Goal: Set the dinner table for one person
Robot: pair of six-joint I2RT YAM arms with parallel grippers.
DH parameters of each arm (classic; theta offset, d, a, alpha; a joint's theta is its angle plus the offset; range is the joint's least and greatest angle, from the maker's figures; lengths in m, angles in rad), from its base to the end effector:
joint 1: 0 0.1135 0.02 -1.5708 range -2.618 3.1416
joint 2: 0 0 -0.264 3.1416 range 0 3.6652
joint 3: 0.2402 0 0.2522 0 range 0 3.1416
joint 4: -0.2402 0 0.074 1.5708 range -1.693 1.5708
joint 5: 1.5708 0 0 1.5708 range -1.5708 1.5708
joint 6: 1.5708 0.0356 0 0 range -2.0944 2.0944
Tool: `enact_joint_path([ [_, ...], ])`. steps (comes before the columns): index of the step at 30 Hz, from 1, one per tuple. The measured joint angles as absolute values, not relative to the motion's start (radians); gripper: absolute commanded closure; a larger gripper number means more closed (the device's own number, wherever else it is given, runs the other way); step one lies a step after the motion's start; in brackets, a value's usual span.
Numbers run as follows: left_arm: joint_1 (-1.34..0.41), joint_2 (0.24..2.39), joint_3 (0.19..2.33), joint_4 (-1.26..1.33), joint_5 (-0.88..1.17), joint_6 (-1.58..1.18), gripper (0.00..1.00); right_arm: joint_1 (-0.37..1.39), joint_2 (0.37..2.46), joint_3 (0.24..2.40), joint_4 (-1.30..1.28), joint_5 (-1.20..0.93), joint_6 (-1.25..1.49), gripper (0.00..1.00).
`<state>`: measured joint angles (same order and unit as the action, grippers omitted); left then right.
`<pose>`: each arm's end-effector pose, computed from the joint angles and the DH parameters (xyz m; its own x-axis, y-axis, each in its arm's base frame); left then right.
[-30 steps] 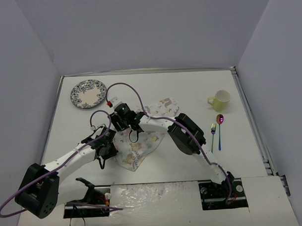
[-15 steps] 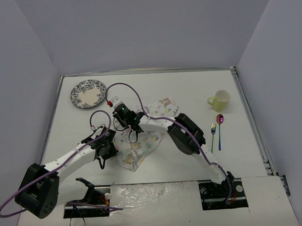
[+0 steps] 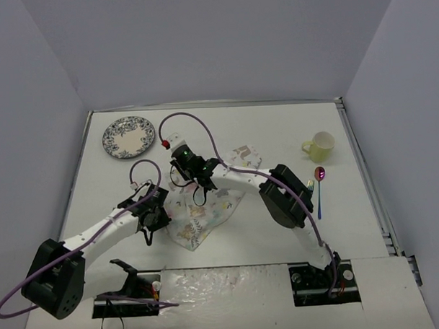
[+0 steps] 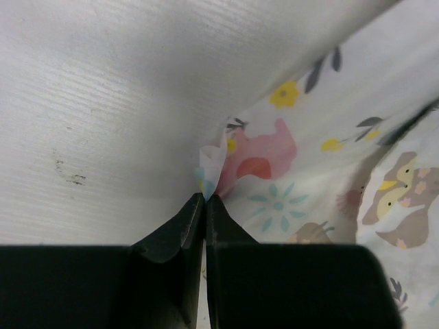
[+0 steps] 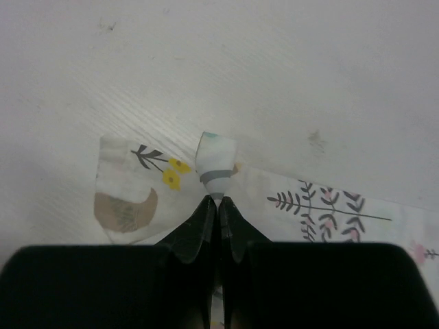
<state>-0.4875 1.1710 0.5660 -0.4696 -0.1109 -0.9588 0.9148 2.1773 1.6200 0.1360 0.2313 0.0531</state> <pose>0.1829 -0.0925 0.1705 -0.7893 -0.5022 -0.3532 -0.3952 0.8558 -0.3338 0.3171 0.3986 0.2073 -0.2833 -0.2833 -0.9162 -0.6296 0.7756 -0.0452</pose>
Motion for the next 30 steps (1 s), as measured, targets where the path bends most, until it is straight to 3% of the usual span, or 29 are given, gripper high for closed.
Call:
enact_joint_path([
  [6, -0.382, 1.098, 0.705, -0.506, -0.129, -0.918, 1.0, 0.813, 1.883, 1.496, 0.091, 0.232, 0.082, 1.0],
  [12, -0.285, 1.083, 0.815, -0.591, -0.151, -0.849, 1.0, 0.596, 1.605, 1.355, 0.105, 0.237, 0.114, 1.0],
  [22, -0.241, 1.073, 0.895, -0.722, -0.157, -0.809, 1.0, 0.503, 1.442, 1.216, 0.0, 0.235, 0.134, 1.0],
  [30, -0.234, 1.029, 1.377, -0.82, -0.169, -0.71, 1.0, 0.411, 1.245, 1.316, -0.07, 0.281, 0.123, 1.0],
])
